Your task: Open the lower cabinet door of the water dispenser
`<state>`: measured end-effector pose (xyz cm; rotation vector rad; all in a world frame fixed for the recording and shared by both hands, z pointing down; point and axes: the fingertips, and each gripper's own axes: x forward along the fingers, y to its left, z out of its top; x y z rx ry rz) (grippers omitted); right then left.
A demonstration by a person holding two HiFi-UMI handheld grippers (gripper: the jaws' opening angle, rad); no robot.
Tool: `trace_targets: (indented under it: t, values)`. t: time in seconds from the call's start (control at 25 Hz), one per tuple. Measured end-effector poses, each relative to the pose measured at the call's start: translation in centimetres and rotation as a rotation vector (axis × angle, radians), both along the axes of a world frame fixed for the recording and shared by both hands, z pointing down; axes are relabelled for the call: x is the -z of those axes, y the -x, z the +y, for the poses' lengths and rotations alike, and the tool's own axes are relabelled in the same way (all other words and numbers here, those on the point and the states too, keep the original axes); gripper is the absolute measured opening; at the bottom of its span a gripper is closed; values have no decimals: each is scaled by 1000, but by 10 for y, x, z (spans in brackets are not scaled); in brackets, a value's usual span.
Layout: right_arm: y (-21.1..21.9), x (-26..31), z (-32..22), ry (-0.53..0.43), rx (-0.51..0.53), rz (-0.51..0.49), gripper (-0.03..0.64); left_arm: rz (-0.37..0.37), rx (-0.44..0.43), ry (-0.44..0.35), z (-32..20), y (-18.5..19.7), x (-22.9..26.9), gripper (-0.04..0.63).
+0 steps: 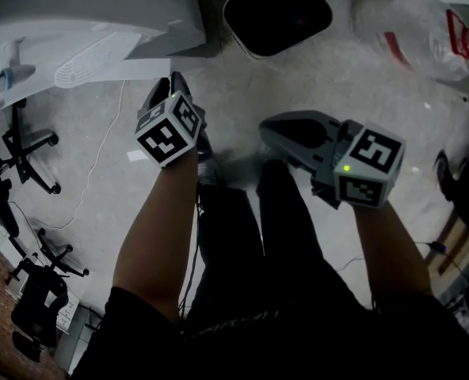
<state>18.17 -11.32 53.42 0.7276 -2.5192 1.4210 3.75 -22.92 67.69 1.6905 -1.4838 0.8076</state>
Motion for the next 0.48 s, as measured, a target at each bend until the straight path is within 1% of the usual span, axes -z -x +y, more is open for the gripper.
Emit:
trace_targets:
  t: [0.24, 0.48]
  values:
    - [24, 4, 3, -21, 19, -21, 14, -12, -68, 11, 18, 13, 0, 84]
    - [32, 8, 10, -26, 16, -29, 14, -25, -115, 27, 31, 23, 0, 81]
